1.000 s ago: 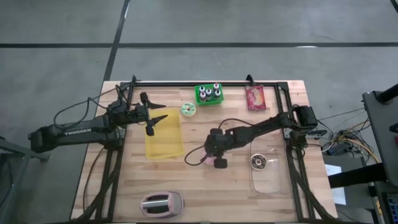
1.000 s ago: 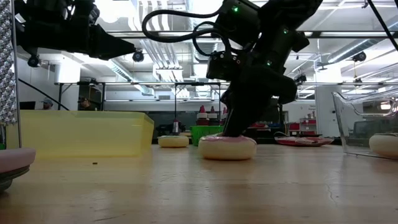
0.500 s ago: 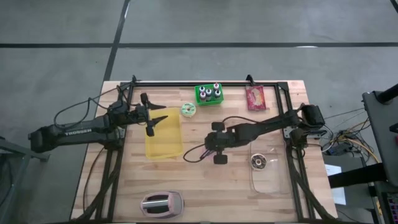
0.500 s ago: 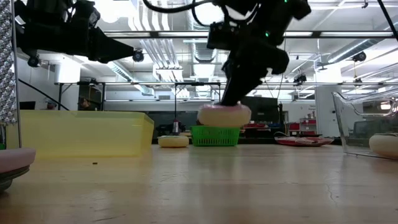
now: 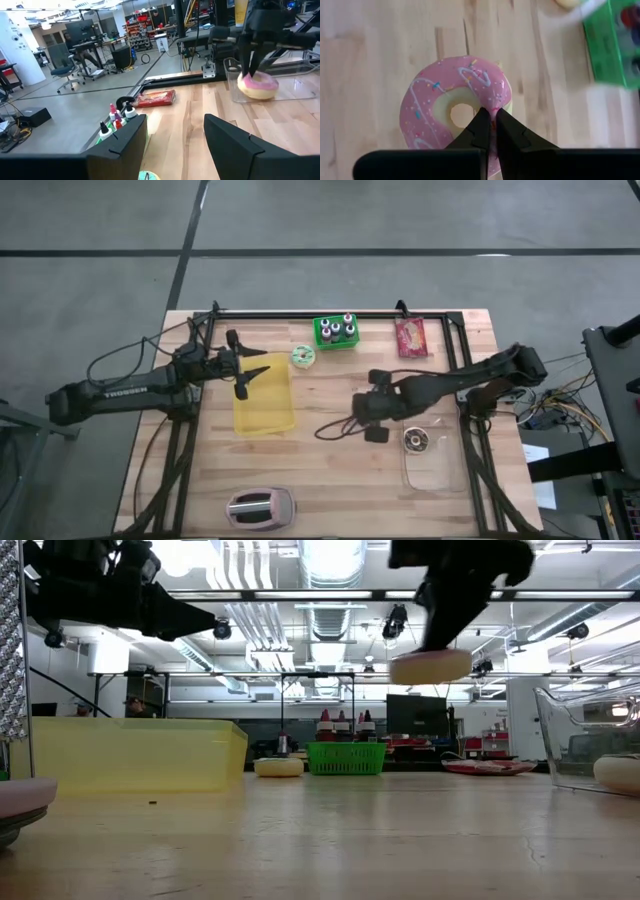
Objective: Pick & Place Food Item
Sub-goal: Put the pink donut into the transparent bin, then put the blue donut into the transparent bin
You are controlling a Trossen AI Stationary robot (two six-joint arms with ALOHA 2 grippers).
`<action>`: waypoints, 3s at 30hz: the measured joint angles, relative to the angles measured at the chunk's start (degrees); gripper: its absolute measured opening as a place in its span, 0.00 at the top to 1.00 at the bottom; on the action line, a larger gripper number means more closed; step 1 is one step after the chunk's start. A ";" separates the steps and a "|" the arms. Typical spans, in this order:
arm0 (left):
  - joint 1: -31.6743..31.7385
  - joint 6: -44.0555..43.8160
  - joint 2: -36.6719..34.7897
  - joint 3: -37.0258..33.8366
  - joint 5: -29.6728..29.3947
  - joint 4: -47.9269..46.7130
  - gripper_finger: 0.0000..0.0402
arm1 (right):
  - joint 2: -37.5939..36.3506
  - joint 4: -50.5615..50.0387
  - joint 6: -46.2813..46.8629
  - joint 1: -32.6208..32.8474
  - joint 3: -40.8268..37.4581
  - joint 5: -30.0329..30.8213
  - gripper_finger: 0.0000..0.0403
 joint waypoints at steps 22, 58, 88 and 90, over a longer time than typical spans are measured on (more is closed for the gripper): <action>-0.04 -0.04 -0.03 0.00 0.70 0.43 0.50 | -7.00 -35.42 29.10 8.24 -0.85 -0.25 0.98; -0.04 -0.21 -0.03 0.00 0.85 0.41 0.50 | -6.84 -21.55 33.61 8.17 -19.24 -13.74 0.73; -0.04 -0.20 -0.03 0.00 0.92 0.21 0.50 | -6.73 -19.69 20.11 8.17 -5.64 14.75 0.47; -0.04 -0.20 -0.02 0.00 0.94 0.19 0.50 | -6.73 -11.56 11.55 8.07 -5.63 18.21 0.47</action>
